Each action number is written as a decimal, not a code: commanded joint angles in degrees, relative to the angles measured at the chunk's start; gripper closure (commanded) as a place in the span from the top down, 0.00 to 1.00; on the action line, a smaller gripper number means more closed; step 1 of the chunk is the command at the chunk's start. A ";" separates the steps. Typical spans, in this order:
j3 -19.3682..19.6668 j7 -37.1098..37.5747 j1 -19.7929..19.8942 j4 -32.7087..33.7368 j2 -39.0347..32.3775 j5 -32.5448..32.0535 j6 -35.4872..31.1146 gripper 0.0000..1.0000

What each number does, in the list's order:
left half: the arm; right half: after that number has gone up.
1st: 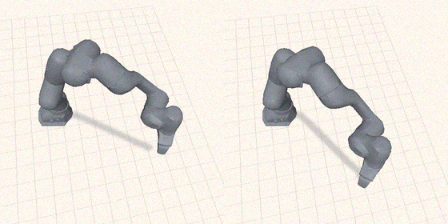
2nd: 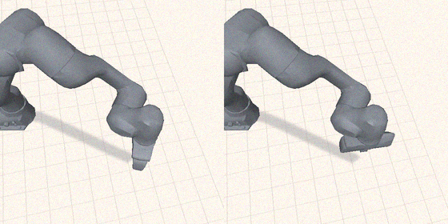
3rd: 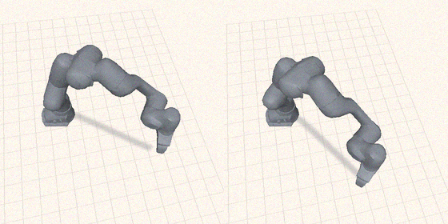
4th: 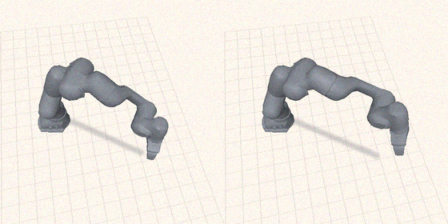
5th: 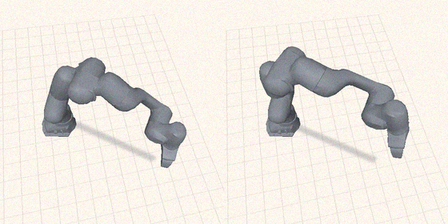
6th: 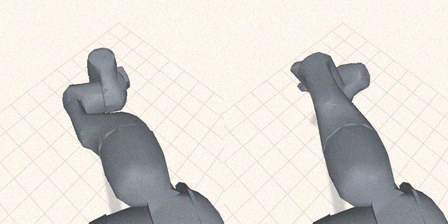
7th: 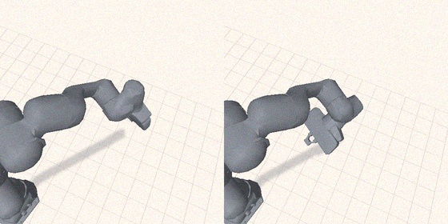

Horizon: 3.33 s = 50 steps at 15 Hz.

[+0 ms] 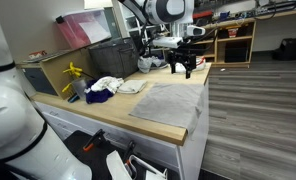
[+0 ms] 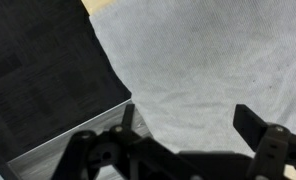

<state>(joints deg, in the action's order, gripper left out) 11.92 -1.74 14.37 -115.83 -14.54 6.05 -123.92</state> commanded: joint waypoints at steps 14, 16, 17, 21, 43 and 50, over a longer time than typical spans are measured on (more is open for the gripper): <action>-0.41 5.17 -0.96 0.15 -9.04 -1.03 -9.50 1.00; -0.55 8.19 -1.95 -0.59 -10.34 -0.83 -13.24 1.00; -0.57 9.88 -2.59 -0.98 -10.89 -0.87 -15.61 1.00; -0.30 14.78 -5.02 -1.51 -13.00 -1.34 -21.65 0.69; 1.62 17.68 -8.36 -4.02 -18.37 -4.83 -26.60 0.00; -0.90 17.20 -8.13 -5.11 -17.52 -2.43 -24.37 0.00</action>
<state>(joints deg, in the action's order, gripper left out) 12.85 13.99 6.92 -118.04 -31.99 1.82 -148.73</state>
